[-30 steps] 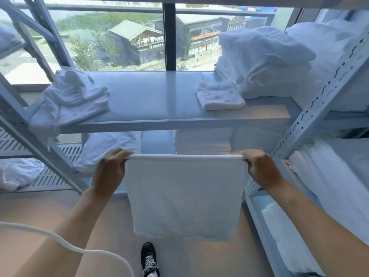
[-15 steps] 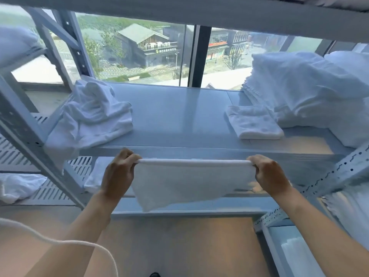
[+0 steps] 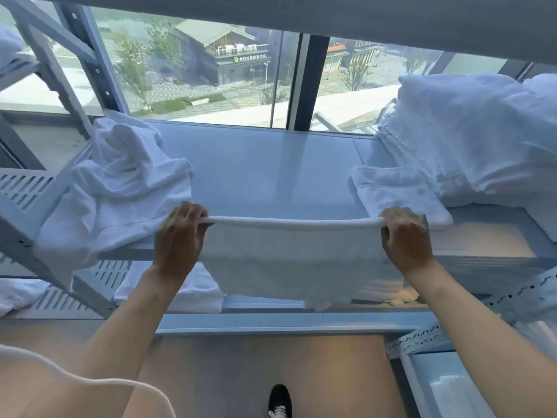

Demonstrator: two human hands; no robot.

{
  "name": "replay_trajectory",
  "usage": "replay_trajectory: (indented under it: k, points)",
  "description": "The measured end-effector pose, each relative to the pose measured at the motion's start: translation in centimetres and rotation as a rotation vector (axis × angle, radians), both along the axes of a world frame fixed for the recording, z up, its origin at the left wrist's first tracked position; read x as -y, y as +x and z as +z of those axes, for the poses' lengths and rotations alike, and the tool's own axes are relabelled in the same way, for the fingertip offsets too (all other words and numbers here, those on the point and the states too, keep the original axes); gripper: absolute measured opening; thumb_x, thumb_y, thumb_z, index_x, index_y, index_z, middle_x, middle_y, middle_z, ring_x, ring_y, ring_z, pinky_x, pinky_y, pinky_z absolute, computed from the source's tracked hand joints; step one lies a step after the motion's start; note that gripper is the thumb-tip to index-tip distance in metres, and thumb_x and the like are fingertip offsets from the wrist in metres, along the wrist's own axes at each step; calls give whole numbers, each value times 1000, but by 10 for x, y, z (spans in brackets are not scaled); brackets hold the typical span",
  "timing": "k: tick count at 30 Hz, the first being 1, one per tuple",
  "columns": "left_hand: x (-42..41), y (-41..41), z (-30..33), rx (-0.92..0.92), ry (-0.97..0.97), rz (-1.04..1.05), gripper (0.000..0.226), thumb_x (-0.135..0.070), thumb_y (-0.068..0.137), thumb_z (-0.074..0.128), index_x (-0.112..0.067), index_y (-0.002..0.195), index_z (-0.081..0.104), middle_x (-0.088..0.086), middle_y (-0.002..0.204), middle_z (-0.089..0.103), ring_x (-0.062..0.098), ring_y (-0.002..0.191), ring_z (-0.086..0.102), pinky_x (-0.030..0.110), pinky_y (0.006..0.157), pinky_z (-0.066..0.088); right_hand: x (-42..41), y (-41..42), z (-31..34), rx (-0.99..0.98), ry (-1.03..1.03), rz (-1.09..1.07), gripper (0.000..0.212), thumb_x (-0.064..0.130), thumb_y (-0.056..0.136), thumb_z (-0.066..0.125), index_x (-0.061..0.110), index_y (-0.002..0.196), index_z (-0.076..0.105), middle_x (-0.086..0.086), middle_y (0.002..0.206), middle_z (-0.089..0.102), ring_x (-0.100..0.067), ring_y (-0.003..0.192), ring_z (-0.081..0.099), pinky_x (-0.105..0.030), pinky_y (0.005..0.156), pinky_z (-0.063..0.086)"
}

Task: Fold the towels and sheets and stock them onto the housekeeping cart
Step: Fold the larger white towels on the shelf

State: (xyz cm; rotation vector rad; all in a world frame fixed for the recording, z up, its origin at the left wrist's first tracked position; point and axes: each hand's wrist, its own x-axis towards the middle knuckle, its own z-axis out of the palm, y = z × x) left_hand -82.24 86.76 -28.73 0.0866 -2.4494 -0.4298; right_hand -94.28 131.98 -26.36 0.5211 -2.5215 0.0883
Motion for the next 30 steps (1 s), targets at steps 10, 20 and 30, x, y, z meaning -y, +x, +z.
replay_trajectory:
  k: [10,20,30]
  points:
    - [-12,-111,-23,151,-93,85,60,23,57,51,-11,104,63,8,97,55,36,90,50,44,70,44,16,-117,-35,153,-119,-19,24,-14,73,57,7,84,60,-12,80,59,-37,79,59,-43,71,39]
    - [-6,-163,-74,346,34,164,52,24,76,47,-1,116,68,21,106,60,44,102,57,51,82,51,20,-175,-92,295,-72,17,36,-11,75,47,10,98,65,-13,97,59,-38,90,57,-44,77,40]
    - [16,-169,-96,264,21,276,45,11,80,49,-16,101,79,12,113,61,40,105,52,49,79,47,85,-107,-96,385,-151,236,42,11,90,59,17,131,63,-5,142,57,-30,131,53,-48,104,39]
